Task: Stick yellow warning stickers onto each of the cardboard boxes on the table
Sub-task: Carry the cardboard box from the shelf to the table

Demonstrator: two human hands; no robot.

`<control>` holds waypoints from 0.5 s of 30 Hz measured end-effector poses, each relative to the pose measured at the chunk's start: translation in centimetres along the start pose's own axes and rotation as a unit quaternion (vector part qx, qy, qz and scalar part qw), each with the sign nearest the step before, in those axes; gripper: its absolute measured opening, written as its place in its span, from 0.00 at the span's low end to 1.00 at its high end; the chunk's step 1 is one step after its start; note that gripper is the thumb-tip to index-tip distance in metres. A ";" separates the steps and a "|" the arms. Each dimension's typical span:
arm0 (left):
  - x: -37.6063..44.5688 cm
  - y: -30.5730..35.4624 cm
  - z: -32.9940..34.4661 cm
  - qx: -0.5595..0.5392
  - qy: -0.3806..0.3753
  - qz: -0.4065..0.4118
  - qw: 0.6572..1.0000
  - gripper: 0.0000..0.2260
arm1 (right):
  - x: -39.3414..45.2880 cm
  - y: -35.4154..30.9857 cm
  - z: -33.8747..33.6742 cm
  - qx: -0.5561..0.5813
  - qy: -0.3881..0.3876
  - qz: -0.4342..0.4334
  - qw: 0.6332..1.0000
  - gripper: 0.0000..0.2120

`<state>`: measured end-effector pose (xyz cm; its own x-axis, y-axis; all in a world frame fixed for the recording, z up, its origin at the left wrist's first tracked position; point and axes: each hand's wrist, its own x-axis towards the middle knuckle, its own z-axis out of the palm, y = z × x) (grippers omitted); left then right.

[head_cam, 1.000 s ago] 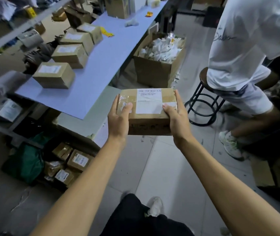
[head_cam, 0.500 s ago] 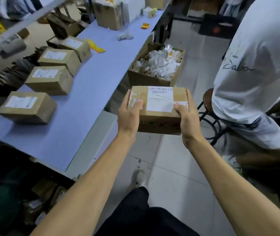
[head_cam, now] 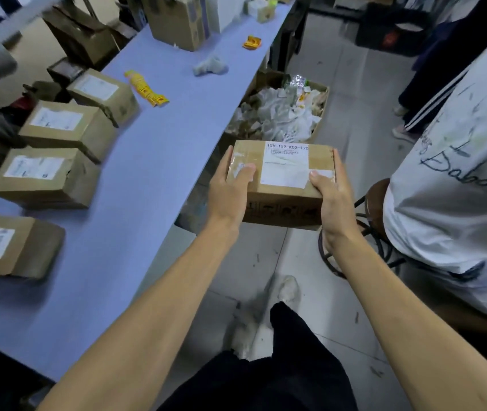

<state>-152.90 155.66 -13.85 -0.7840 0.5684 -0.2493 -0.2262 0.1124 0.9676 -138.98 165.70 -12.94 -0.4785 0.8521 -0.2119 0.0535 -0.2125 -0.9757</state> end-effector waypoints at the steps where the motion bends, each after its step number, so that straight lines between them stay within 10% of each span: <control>1: 1.3 0.1 0.6 0.000 0.004 -0.007 1.000 0.26 | 1.7 -0.1 0.1 -0.003 -0.005 0.002 1.000 0.36; 15: 20.6 3.3 9.0 0.008 0.117 -0.053 0.992 0.29 | 27.1 -4.0 2.1 -0.030 -0.112 0.043 0.992 0.36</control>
<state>-164.59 175.08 -15.39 -0.8693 0.3478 -0.3511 -0.3072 0.1764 0.9352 -153.98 188.62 -14.65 -0.6527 0.7030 -0.2824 0.1510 -0.2446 -0.9578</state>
